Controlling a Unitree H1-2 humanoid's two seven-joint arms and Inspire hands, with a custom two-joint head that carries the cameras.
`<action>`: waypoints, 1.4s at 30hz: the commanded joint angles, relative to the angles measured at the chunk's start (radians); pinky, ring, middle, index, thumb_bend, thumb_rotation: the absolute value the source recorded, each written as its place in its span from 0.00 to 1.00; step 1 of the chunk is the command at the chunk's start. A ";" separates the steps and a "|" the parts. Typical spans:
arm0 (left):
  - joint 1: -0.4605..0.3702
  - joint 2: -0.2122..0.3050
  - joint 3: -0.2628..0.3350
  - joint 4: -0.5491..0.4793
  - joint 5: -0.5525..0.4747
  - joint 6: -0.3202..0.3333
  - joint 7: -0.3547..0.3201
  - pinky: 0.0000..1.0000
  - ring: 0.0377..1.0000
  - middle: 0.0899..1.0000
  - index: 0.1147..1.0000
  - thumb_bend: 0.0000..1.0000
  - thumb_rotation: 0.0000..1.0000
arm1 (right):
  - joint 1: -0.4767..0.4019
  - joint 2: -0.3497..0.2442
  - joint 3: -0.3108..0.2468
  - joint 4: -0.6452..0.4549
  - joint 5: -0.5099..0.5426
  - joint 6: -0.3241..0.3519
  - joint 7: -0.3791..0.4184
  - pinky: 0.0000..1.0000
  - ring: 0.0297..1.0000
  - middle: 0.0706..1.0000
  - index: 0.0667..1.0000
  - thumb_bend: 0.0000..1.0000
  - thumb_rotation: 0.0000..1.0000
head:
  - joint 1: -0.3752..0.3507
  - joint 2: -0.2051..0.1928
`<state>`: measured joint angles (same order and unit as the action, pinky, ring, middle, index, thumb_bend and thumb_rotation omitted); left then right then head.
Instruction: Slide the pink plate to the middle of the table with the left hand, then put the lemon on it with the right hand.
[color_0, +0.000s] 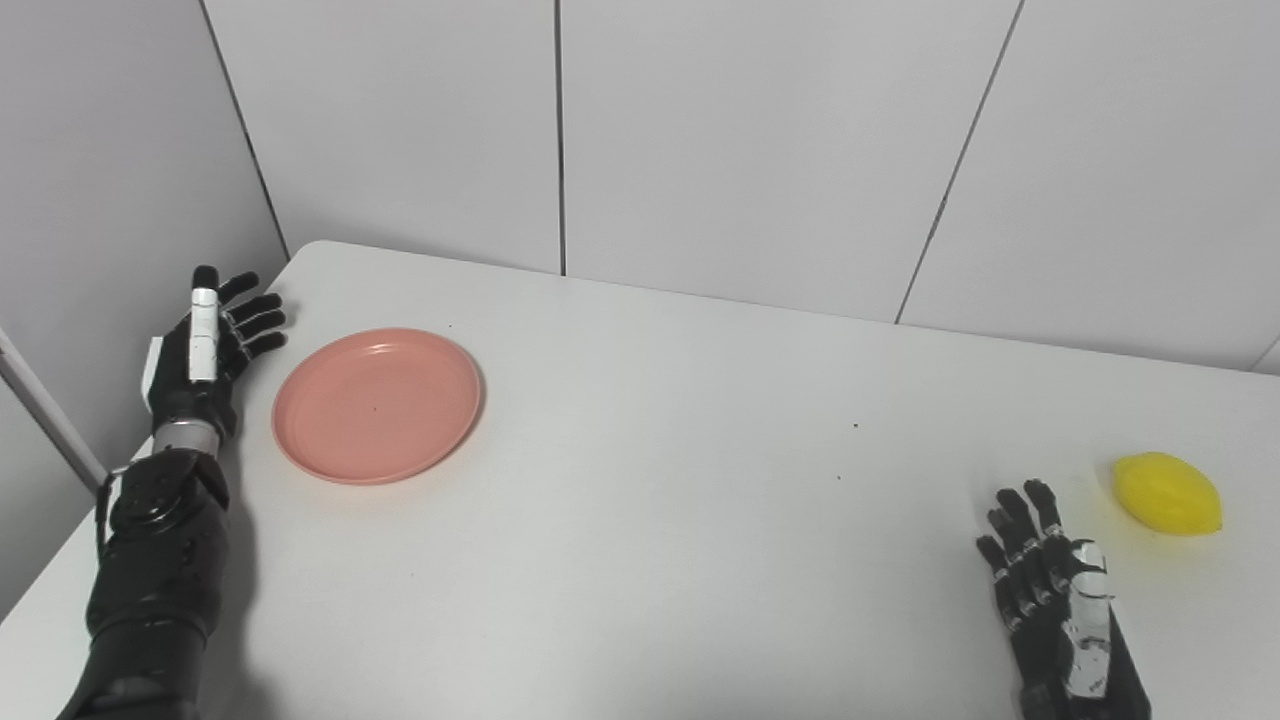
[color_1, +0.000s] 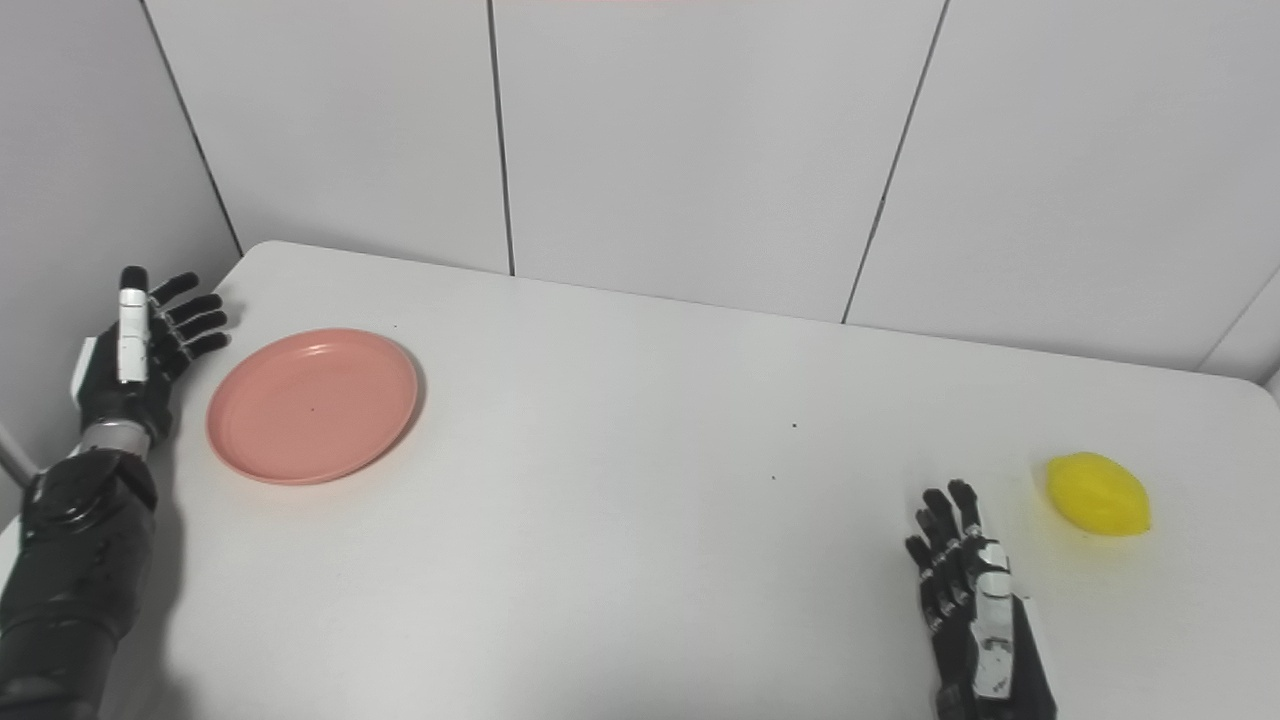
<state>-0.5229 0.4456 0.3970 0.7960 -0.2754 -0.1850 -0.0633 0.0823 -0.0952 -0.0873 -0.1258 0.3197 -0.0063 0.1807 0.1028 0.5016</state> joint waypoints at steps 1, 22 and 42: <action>-0.034 0.027 -0.005 -0.008 -0.002 -0.040 -0.010 0.70 0.68 0.64 0.66 0.94 0.91 | 0.018 0.003 0.003 0.007 0.003 -0.002 0.005 1.00 1.00 0.95 1.00 0.73 1.00 | 0.001 0.000; 0.206 -0.153 -0.091 -0.625 0.023 0.291 0.063 0.63 0.64 0.62 0.64 0.80 0.94 | 0.011 0.016 0.016 -0.002 0.001 -0.001 0.004 1.00 1.00 0.94 0.99 0.73 1.00 | -0.016 0.009; 0.259 -0.281 -0.175 -0.787 0.106 0.442 0.117 0.63 0.65 0.64 0.65 0.78 0.98 | 0.013 0.020 0.026 -0.016 -0.008 0.005 0.001 1.00 1.00 0.94 1.00 0.74 1.00 | -0.023 0.019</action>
<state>-0.2551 0.1689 0.2303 0.0470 -0.1808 0.2624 0.0432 0.0868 -0.0812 -0.0679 -0.1430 0.3077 -0.0047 0.1792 0.0798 0.5200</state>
